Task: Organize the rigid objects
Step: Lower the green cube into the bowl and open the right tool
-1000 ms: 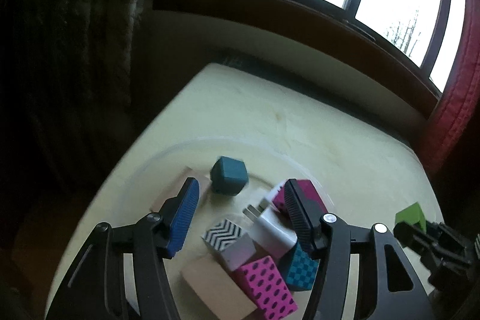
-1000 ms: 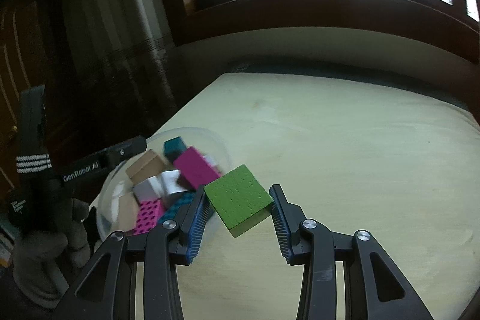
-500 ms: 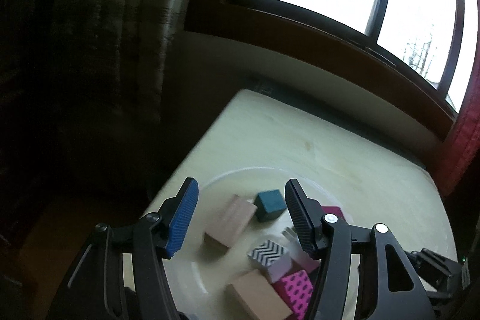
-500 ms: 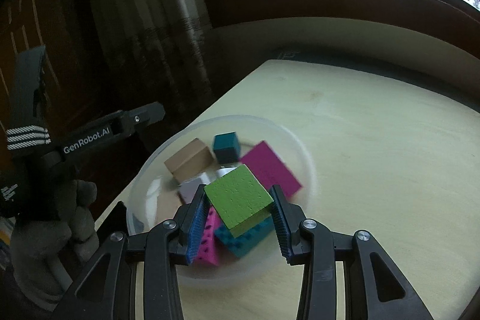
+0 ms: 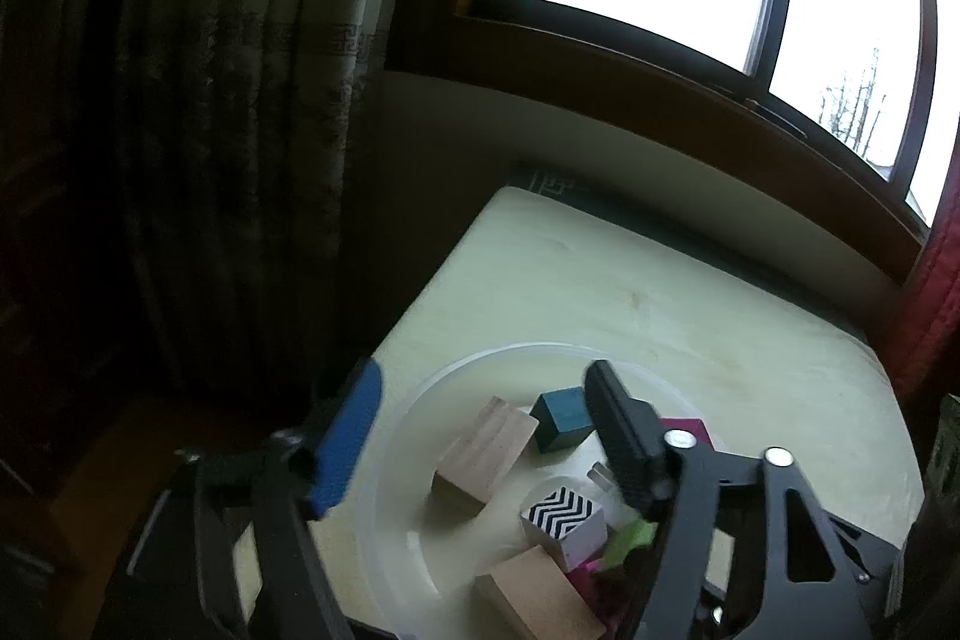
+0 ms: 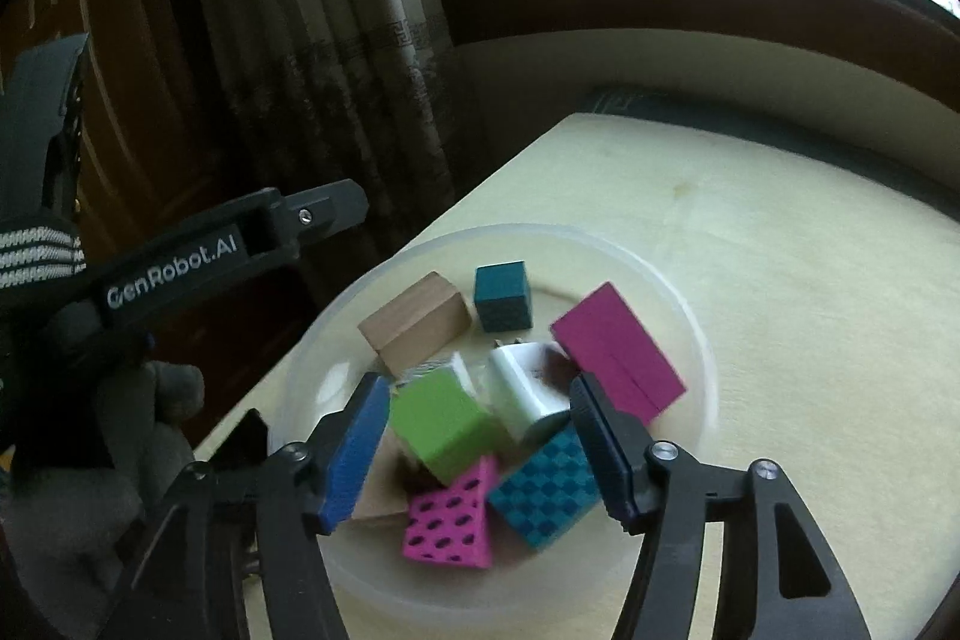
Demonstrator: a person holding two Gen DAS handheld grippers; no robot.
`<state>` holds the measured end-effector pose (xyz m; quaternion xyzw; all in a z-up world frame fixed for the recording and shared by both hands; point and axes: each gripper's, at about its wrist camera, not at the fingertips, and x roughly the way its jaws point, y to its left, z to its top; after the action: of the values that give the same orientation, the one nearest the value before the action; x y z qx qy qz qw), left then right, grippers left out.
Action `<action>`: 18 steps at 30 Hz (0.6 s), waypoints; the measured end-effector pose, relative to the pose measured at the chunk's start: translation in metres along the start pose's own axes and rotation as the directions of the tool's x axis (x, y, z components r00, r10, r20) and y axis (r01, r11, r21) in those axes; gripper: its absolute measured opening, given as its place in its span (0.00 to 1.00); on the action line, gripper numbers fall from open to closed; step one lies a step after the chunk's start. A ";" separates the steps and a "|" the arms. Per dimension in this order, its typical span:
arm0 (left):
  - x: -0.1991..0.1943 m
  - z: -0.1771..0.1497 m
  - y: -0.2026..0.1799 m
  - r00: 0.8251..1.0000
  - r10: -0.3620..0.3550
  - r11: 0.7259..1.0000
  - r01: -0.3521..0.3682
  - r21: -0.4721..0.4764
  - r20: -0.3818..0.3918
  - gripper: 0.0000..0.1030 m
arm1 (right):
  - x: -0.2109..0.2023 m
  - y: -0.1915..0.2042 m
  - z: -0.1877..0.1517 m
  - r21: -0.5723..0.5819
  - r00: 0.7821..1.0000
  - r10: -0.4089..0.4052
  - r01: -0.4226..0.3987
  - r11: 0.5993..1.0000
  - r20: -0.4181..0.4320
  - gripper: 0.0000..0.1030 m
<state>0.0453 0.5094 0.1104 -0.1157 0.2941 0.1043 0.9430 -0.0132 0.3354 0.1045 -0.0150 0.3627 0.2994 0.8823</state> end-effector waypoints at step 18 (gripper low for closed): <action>-0.006 -0.009 -0.006 0.999 0.036 0.999 -0.036 0.035 0.001 0.75 | -0.030 -0.026 -0.029 0.034 0.997 -0.067 0.065 0.997 0.039 0.84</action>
<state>0.0375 0.5008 0.1077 -0.0938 0.2979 0.1160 0.9429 -0.0338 0.2911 0.0980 -0.0064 0.3489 0.2644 0.8991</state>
